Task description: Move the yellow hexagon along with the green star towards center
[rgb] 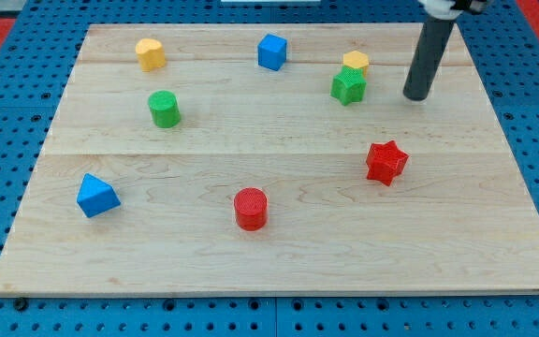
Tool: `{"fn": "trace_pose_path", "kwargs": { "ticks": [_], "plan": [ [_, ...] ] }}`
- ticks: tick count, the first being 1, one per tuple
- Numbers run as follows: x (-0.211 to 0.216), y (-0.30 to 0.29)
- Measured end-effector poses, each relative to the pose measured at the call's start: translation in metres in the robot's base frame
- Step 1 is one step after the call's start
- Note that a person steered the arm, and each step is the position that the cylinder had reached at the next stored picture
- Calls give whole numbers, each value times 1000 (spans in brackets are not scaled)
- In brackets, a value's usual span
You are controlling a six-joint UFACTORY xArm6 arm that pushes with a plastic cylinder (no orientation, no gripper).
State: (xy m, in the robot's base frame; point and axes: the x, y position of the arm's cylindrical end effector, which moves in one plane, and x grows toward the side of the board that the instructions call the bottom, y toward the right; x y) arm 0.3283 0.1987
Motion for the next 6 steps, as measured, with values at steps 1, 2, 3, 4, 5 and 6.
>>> {"fn": "trace_pose_path", "kwargs": {
  "ticks": [1,2,3,4,5,6],
  "plan": [
    [-66,0],
    [-91,-19],
    [-72,-52],
    [-27,-90],
    [23,-117],
    [46,-84]
  ]
}}
